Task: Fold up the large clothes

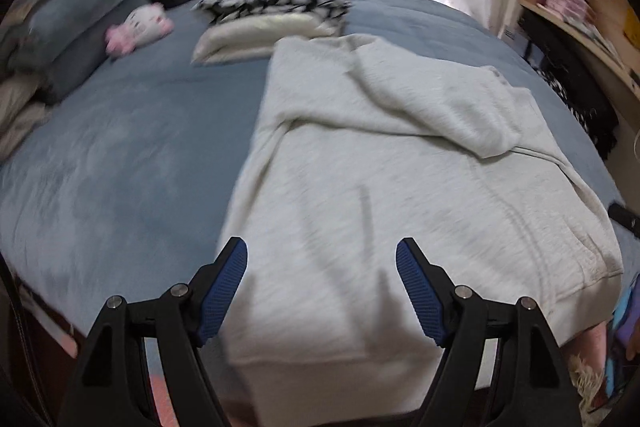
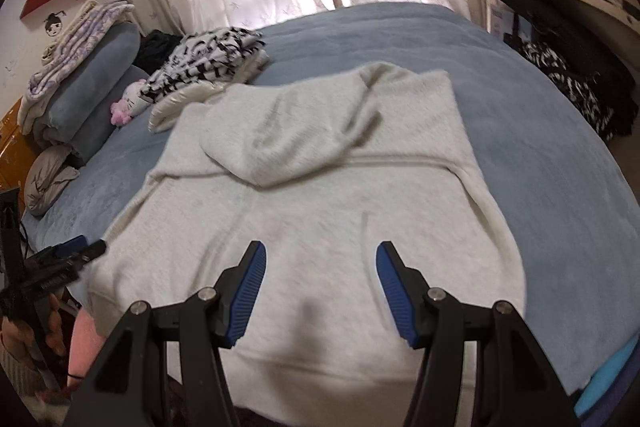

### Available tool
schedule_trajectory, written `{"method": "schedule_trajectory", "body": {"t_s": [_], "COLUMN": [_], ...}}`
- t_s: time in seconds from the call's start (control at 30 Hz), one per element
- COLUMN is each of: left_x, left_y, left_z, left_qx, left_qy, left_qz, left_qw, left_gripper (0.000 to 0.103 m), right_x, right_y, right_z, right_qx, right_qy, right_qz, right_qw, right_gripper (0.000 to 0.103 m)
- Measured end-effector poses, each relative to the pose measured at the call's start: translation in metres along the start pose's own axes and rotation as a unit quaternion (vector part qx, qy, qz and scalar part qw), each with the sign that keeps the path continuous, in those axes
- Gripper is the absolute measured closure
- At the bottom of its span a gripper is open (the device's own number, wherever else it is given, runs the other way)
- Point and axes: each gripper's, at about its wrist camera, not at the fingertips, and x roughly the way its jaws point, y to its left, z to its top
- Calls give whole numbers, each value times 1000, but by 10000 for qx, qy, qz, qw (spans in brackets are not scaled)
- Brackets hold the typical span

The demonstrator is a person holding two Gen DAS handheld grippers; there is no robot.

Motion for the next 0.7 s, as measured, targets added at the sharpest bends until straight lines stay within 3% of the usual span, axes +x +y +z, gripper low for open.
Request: {"method": "schedule_trajectory", "body": {"t_s": [0.17, 0.37, 0.53, 0.7], "left_x": [0, 15, 24, 37], "left_y": [57, 89, 87, 90], "left_z": [-21, -50, -58, -59], "left_qx": [-714, -1186, -1120, -1224], "left_qy": [213, 679, 669, 646], "left_qz": [-489, -1403, -1606, -1783], "left_qw": [9960, 9806, 9784, 9742], "left_gripper": [27, 27, 27, 27], "right_x": [-6, -27, -29, -17], "right_y": [-32, -78, -109, -121], "right_z": [-20, -40, -60, -75], "right_qx": [54, 182, 515, 874], "right_qy": [305, 339, 534, 576], "right_qz": [-15, -79, -3, 560], "right_qw": [9995, 9992, 9972, 9929], "right_gripper": [42, 41, 42, 41]}}
